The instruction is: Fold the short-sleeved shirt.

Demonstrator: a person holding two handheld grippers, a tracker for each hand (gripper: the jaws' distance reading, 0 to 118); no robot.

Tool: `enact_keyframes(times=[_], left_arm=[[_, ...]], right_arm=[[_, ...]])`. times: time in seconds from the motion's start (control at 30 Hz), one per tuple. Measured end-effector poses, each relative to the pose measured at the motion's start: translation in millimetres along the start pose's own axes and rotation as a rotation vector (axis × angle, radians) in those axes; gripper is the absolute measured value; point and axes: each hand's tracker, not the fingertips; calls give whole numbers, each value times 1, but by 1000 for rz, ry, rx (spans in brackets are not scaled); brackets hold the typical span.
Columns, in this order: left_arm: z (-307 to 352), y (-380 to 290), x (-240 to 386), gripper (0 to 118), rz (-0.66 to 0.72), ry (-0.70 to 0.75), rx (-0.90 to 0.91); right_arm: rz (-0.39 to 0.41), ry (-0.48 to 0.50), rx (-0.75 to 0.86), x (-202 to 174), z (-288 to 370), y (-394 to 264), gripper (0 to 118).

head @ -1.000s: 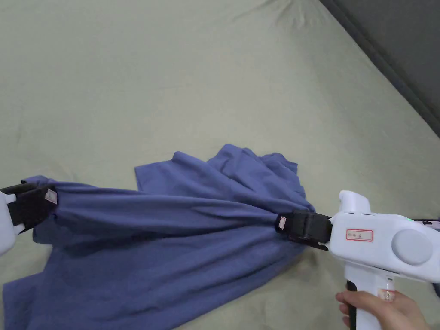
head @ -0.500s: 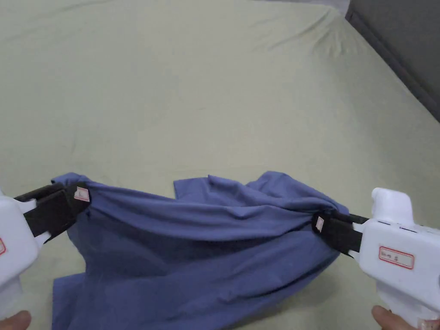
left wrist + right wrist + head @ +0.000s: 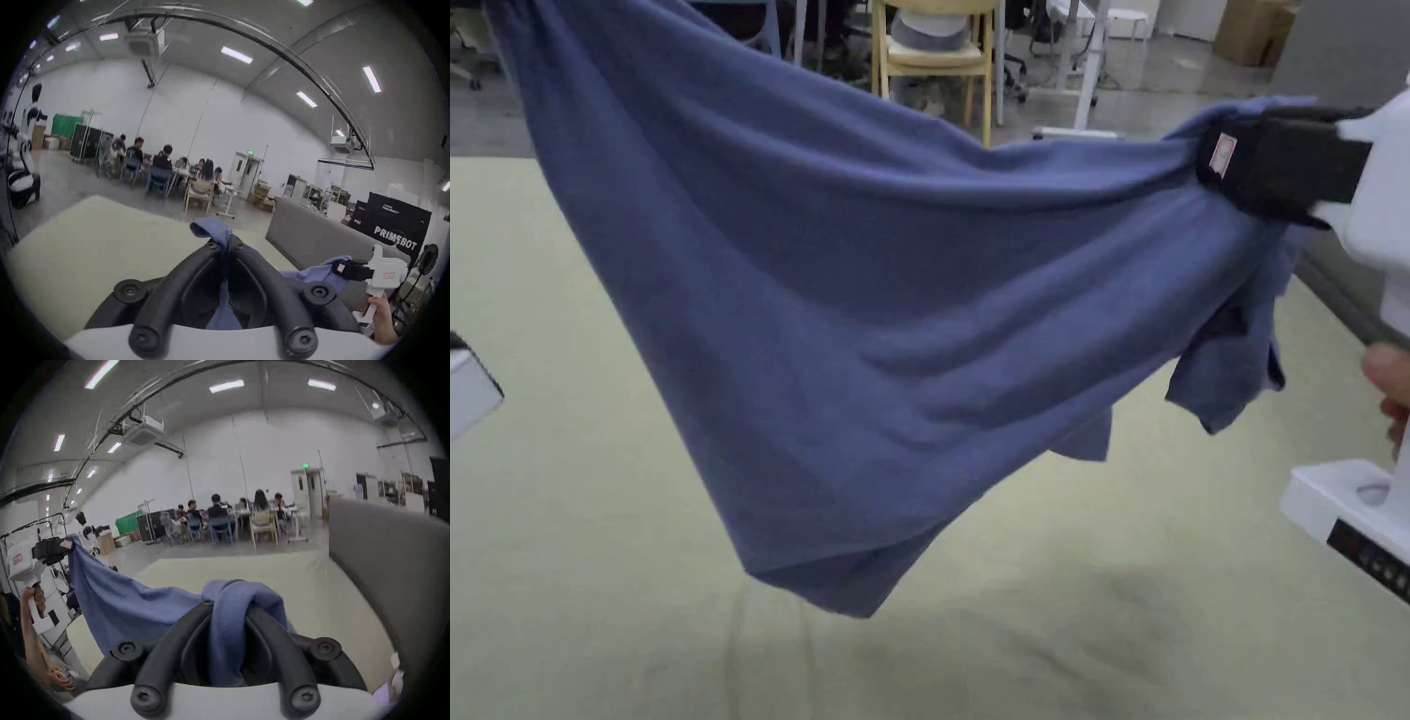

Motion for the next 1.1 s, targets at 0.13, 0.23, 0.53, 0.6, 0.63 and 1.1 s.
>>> enact_keyframes(times=[0.13,0.23,0.53,0.6,0.63,1.1], left_arm=[[-56,35,-12,2,-14,22,-2],[-105,40,-29,2,-9,55,-23],[-237,-102,-98,2,-9,201,-320],[-251,-159,-114,2,13,242,-405],[-257,-189,-123,2,42,250,-450],[-174,-398,-161,2,334,331,-737]], right_arm=[[47,-24,4,6,-52,57,12],[42,-24,-18,15,-103,83,12],[54,-123,-293,40,-278,-25,12],[32,-134,-358,45,-300,-77,12],[17,-136,-400,48,-310,-105,12],[-86,-147,-633,74,-270,-317,12]])
